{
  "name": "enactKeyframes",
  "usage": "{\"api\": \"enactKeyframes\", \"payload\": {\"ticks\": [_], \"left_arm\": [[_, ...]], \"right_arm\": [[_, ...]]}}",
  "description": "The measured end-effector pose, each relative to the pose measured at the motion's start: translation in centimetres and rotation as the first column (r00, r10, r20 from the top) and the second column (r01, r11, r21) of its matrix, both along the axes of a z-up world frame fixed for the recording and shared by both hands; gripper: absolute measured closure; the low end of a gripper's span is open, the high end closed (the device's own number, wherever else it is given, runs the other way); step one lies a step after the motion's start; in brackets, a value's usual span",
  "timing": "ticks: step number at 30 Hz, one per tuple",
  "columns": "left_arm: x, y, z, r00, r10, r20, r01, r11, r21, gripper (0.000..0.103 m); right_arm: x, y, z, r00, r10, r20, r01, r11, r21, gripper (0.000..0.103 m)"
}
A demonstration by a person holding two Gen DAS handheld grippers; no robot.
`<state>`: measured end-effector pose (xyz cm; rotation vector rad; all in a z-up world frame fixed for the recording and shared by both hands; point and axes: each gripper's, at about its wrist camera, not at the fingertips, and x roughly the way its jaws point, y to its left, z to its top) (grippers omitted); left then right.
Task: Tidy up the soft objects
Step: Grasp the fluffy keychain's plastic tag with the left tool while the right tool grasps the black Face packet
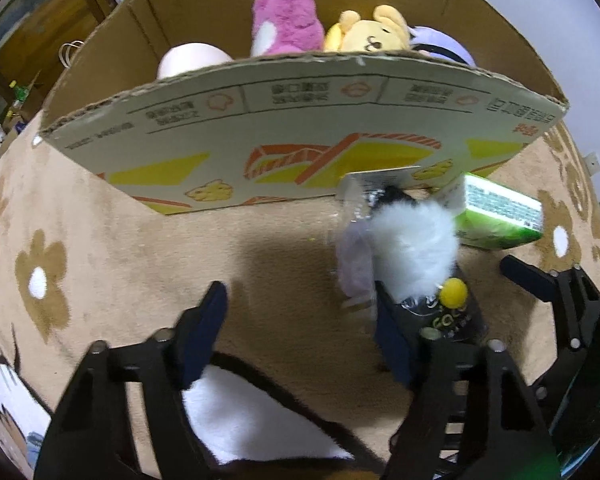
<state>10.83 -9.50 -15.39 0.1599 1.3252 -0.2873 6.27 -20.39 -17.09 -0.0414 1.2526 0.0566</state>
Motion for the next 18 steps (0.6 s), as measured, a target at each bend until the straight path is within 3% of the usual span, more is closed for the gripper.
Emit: {"api": "enactKeyframes", "payload": {"ticks": [6,10,13,18], "left_arm": [[-0.2,-0.8,-0.4,0.999,-0.043,-0.012,0.043,0.998,-0.043,0.071],[-0.3,-1.4,-0.7,0.997,-0.070,-0.028,0.068,0.995,-0.067,0.090],[-0.9,-2.2,-0.7,0.997,-0.071,-0.024,0.069,0.995,-0.071,0.093],[-1.6,-1.3,-0.3,0.999,-0.053,-0.009,0.052,0.996,-0.068,0.094]], "right_arm": [[-0.3,0.5,0.3,1.000,0.012,0.009,-0.012,1.000,-0.006,0.015],[-1.3,1.2,1.0,0.999,0.036,0.004,-0.036,0.999,0.002,0.040],[-1.9,1.3,0.9,0.998,0.061,0.004,-0.061,0.998,0.010,0.053],[-2.3,0.2,1.3,0.999,0.045,0.016,-0.046,0.997,0.060,0.054]]}}
